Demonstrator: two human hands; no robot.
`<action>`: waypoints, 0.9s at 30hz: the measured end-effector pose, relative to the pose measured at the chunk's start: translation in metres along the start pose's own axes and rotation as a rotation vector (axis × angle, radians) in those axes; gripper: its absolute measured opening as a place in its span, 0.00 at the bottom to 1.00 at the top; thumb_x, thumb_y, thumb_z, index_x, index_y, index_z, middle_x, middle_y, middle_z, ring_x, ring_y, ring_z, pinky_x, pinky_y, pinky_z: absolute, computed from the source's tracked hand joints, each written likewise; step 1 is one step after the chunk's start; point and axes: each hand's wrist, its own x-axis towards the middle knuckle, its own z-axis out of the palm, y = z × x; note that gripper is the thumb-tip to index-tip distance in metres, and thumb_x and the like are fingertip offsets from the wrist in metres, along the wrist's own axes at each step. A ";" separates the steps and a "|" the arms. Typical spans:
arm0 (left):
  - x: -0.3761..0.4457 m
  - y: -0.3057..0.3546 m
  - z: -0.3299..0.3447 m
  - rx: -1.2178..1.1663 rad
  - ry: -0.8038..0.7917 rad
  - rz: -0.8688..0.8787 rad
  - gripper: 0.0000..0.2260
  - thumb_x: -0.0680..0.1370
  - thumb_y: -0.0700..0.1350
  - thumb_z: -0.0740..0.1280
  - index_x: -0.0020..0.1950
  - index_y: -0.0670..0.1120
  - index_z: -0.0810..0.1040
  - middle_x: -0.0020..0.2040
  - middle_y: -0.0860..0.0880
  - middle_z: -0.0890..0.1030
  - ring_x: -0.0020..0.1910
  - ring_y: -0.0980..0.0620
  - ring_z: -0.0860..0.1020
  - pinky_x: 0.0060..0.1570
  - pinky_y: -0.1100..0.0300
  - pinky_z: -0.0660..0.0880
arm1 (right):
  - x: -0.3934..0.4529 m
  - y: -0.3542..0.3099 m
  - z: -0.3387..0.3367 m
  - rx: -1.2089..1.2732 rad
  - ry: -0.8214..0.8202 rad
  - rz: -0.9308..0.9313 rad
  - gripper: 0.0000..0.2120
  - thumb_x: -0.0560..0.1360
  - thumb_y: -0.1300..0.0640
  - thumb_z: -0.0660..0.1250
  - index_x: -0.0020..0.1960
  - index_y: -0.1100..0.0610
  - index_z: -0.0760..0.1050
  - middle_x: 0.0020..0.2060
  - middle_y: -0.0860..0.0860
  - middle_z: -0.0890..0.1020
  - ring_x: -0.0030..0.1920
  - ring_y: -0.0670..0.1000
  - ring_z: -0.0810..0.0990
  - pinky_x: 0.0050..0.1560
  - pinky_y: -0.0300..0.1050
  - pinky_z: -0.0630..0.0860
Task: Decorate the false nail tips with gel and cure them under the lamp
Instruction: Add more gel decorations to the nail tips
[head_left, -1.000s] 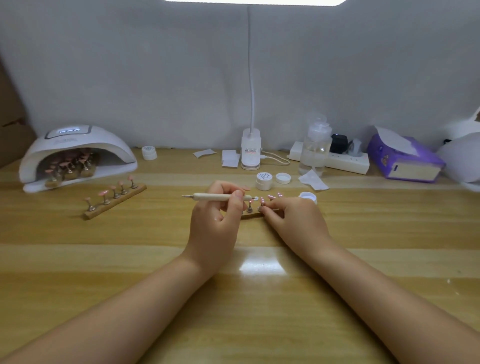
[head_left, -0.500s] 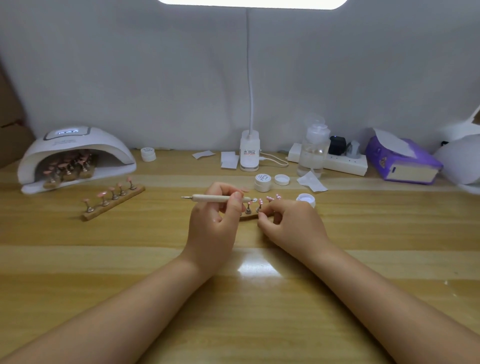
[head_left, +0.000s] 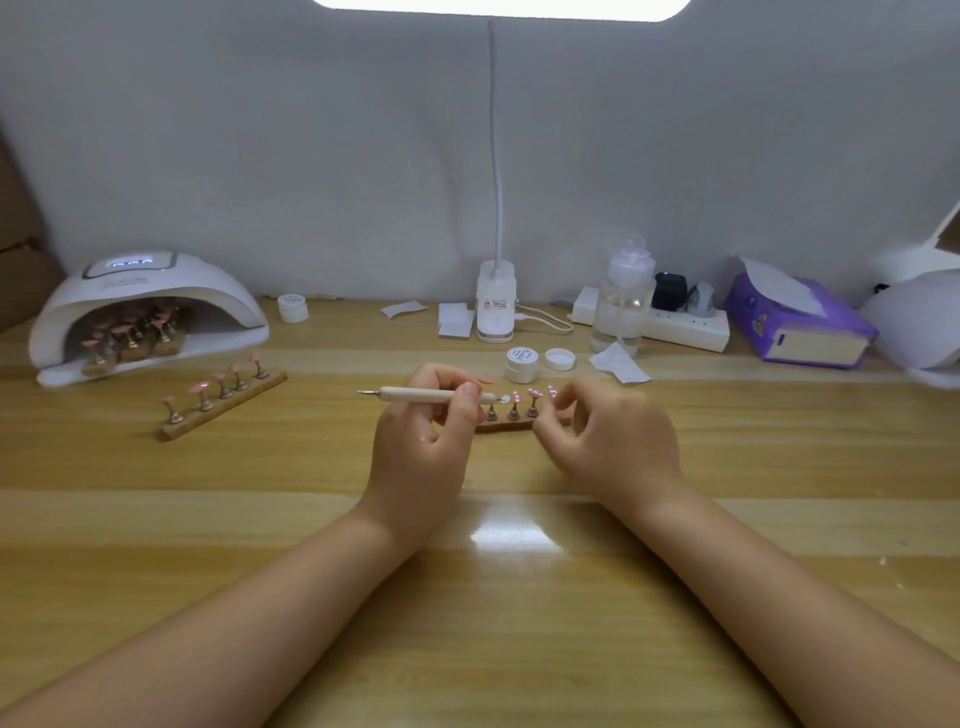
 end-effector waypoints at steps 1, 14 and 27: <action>0.000 0.000 0.000 0.000 -0.003 -0.003 0.05 0.76 0.49 0.61 0.41 0.55 0.74 0.37 0.51 0.81 0.38 0.49 0.81 0.43 0.44 0.77 | 0.003 0.005 -0.004 -0.031 0.086 -0.020 0.08 0.68 0.51 0.70 0.40 0.55 0.75 0.29 0.45 0.72 0.32 0.52 0.72 0.30 0.42 0.62; -0.001 0.003 -0.001 -0.015 -0.030 0.003 0.05 0.76 0.48 0.61 0.41 0.55 0.74 0.38 0.50 0.80 0.38 0.47 0.79 0.44 0.43 0.76 | 0.024 0.064 -0.012 -0.279 -0.335 0.336 0.22 0.66 0.34 0.66 0.53 0.47 0.79 0.52 0.52 0.76 0.57 0.57 0.70 0.55 0.47 0.66; -0.002 0.002 0.000 -0.017 -0.036 0.110 0.05 0.77 0.46 0.61 0.43 0.54 0.73 0.37 0.60 0.81 0.37 0.60 0.80 0.38 0.69 0.74 | 0.004 0.009 -0.013 0.205 -0.100 -0.081 0.12 0.63 0.52 0.74 0.41 0.53 0.74 0.32 0.42 0.76 0.31 0.42 0.73 0.34 0.37 0.69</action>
